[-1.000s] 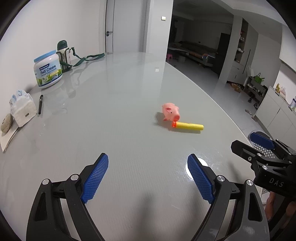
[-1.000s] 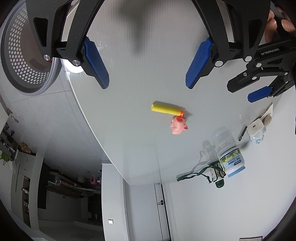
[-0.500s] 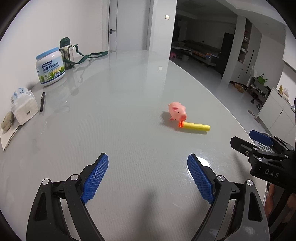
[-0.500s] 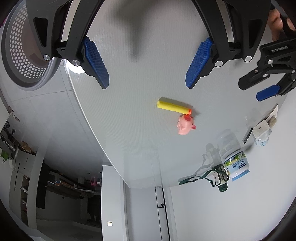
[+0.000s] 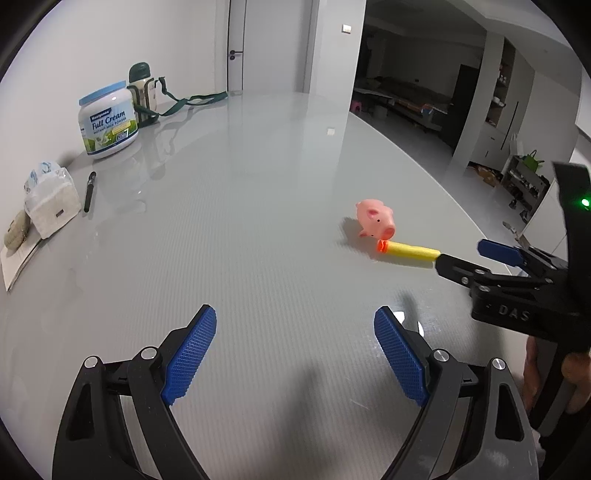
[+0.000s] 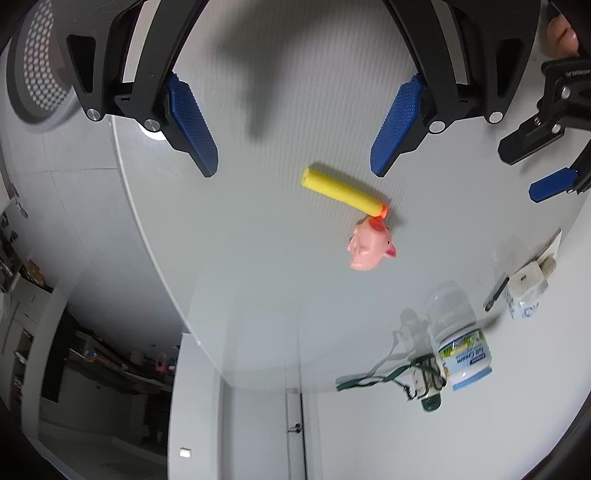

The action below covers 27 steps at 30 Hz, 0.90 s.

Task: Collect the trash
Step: 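Grasp the yellow foam dart with the right tool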

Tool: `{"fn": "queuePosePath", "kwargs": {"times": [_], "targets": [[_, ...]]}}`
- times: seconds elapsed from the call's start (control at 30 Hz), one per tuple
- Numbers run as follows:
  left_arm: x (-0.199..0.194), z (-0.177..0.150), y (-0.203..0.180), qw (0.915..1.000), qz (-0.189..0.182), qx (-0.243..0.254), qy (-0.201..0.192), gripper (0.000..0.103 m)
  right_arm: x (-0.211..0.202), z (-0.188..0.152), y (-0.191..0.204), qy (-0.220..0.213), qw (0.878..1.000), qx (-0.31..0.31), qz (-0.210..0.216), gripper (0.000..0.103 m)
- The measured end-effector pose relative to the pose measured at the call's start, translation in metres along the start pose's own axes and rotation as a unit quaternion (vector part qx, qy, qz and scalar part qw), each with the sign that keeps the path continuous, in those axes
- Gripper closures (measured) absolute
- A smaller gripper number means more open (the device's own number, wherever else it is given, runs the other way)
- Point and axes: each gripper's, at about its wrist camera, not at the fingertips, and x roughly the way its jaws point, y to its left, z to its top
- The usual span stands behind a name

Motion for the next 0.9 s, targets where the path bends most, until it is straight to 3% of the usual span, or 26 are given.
{"fn": "queuePosePath", "kwargs": {"times": [0.57, 0.77, 0.9], "targets": [[0.008, -0.001, 0.007, 0.9999, 0.002, -0.009, 0.004, 0.017, 0.033, 0.019, 0.017, 0.023, 0.998, -0.063, -0.003, 0.023], [0.009, -0.001, 0.008, 0.9999, 0.002, -0.013, 0.007, 0.017, 0.034, 0.020, 0.025, 0.026, 0.996, -0.088, 0.007, 0.040], [0.009, -0.001, 0.007, 0.9999, 0.005, -0.013, 0.005, 0.017, 0.032, 0.020, 0.032, 0.030, 0.994, -0.100, 0.025, 0.061]]}}
